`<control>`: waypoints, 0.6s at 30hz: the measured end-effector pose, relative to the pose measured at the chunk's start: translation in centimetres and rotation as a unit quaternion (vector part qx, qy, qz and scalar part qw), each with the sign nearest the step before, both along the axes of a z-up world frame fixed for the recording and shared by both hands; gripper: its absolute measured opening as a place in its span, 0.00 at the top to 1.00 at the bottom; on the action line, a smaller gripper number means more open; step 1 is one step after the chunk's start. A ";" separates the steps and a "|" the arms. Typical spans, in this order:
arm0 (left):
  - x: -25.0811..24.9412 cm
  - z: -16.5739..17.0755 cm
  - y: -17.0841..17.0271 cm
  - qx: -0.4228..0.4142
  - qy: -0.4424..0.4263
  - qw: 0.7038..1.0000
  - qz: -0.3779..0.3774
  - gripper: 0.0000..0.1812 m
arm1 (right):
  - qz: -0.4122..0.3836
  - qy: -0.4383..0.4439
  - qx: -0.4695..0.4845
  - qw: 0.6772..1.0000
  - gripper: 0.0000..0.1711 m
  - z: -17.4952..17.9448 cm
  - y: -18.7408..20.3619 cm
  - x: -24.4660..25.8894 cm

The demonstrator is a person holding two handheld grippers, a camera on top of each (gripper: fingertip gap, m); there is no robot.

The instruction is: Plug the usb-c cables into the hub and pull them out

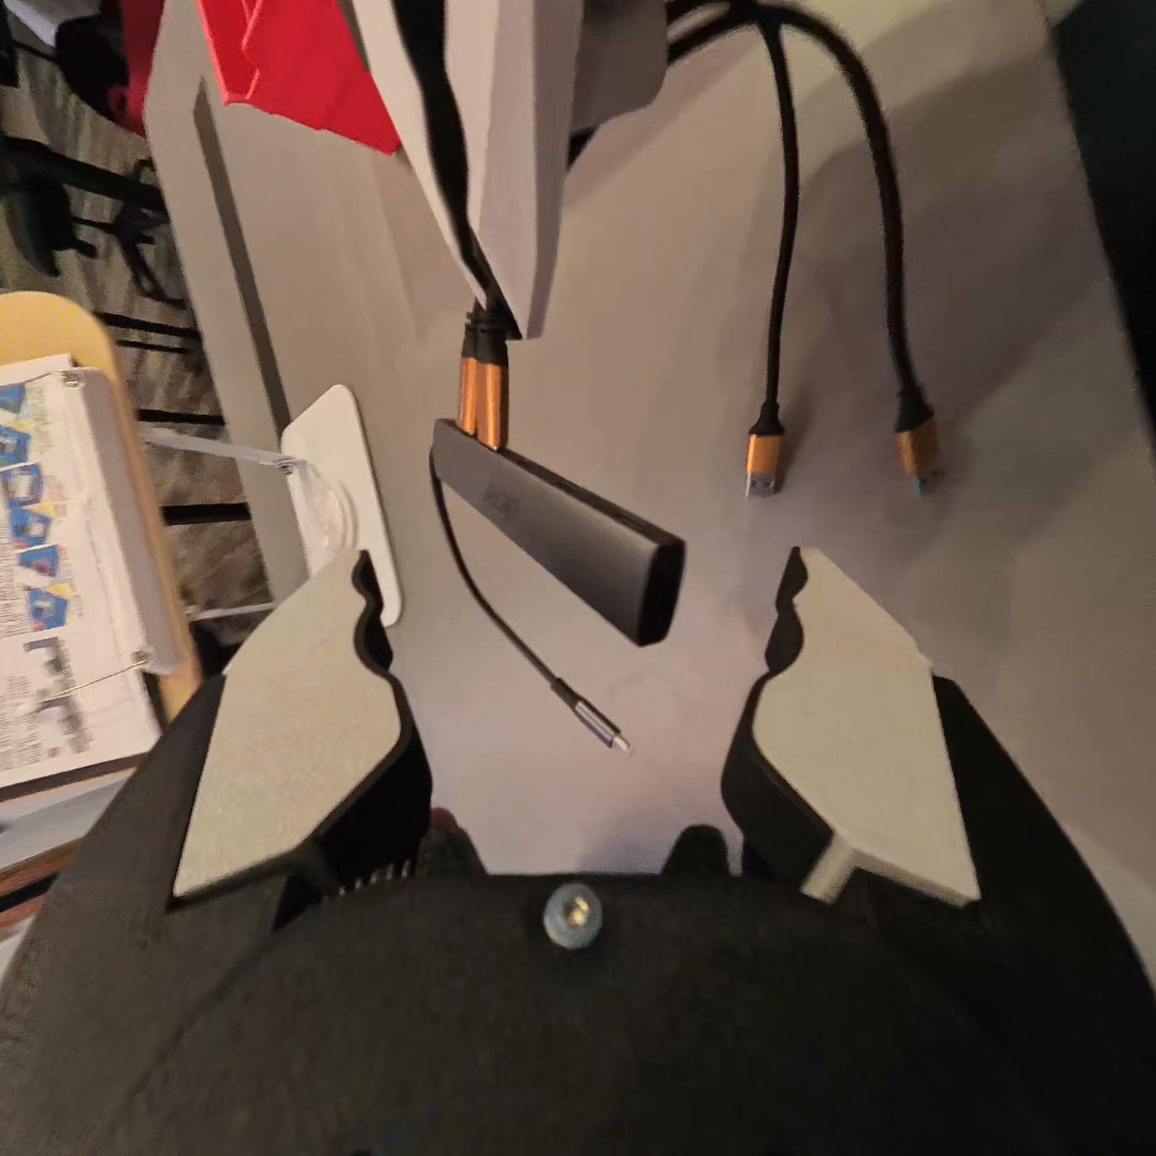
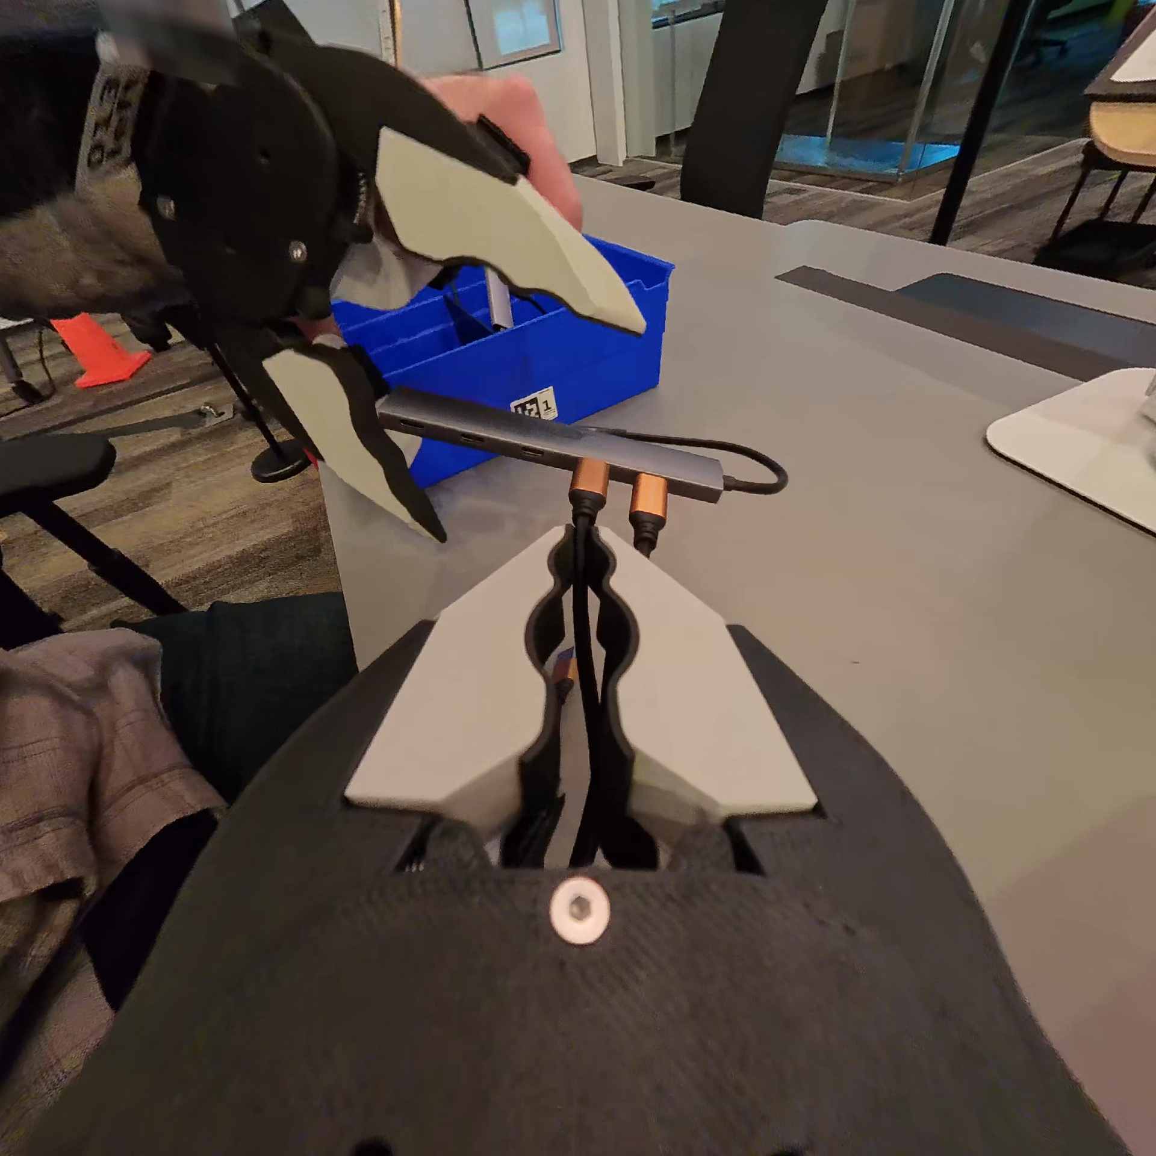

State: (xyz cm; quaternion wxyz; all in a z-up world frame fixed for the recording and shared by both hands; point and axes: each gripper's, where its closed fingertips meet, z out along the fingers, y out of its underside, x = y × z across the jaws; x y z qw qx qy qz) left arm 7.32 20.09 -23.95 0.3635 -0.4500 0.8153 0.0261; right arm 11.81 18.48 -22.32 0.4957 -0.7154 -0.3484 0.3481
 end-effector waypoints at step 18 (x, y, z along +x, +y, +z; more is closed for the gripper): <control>3.3 2.6 -0.8 0.128 -0.151 0.977 -0.075 0.71 | 0.045 0.106 -0.059 0.992 1.00 1.5 -0.8 -0.2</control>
